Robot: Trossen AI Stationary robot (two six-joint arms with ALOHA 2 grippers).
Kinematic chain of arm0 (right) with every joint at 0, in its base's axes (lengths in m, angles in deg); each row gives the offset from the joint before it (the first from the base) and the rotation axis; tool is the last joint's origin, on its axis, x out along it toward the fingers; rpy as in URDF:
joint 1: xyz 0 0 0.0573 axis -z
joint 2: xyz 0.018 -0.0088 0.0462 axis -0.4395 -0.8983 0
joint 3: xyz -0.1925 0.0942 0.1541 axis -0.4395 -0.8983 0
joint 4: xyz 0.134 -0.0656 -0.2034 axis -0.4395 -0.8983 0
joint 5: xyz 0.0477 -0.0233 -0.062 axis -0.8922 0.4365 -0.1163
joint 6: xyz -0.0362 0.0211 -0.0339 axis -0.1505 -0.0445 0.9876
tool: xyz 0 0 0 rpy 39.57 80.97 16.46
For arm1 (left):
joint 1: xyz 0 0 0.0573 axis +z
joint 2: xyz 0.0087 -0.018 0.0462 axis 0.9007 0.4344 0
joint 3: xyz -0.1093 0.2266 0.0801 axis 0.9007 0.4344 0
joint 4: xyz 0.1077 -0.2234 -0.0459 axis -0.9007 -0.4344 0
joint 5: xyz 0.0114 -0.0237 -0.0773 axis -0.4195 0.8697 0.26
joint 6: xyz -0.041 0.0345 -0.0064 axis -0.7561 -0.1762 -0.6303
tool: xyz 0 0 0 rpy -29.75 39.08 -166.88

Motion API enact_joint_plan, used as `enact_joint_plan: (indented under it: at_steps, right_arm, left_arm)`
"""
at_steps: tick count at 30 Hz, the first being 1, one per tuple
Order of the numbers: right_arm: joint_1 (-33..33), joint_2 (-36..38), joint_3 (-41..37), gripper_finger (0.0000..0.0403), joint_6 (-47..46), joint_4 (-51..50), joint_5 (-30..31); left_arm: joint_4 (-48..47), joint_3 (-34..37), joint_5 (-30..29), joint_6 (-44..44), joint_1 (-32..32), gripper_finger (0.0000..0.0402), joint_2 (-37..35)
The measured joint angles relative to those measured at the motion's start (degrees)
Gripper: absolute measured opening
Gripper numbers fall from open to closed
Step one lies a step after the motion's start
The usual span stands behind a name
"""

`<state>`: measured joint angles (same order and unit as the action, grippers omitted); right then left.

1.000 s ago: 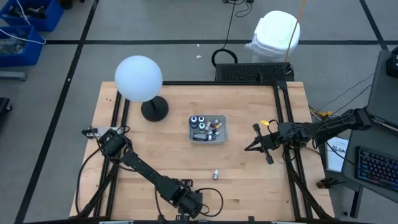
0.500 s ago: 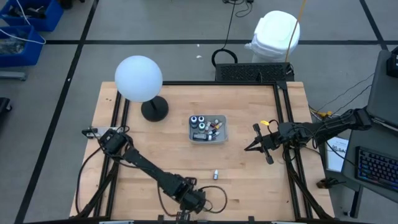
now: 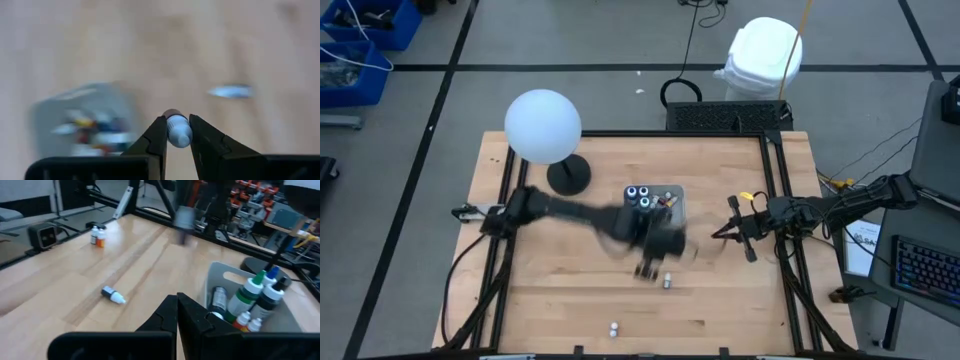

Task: Pick & Place food coloring
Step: Put the small black food coloring bottle into the gray bin

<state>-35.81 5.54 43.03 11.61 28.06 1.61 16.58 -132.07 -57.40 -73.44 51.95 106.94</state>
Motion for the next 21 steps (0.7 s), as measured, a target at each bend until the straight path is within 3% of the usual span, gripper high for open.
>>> enact_joint_plan:
  at_steps: [4, 10, 16, 21]
  right_arm:
    - [0.0, 0.0, 0.0, 0.0, 0.5, -0.1, 3.5]
    - [0.0, 0.0, 0.0, 0.0, 0.6, -0.3, 4.5]
    - [0.0, 0.0, 0.0, 0.0, 3.3, -0.5, 4.5]
    - [0.0, 0.0, 0.0, 0.0, 3.0, 1.3, 4.5]
  left_arm:
    - [4.4, 1.4, 1.0, 6.2, 8.6, 0.0064, 0.0]
    - [12.0, 11.2, 5.7, 10.3, 17.8, 0.0071, 0.3]
    - [20.8, 19.8, 7.9, 13.9, 21.1, 0.0064, 0.2]
    - [25.4, 22.5, 8.3, 15.7, 22.5, 0.0072, 0.2]
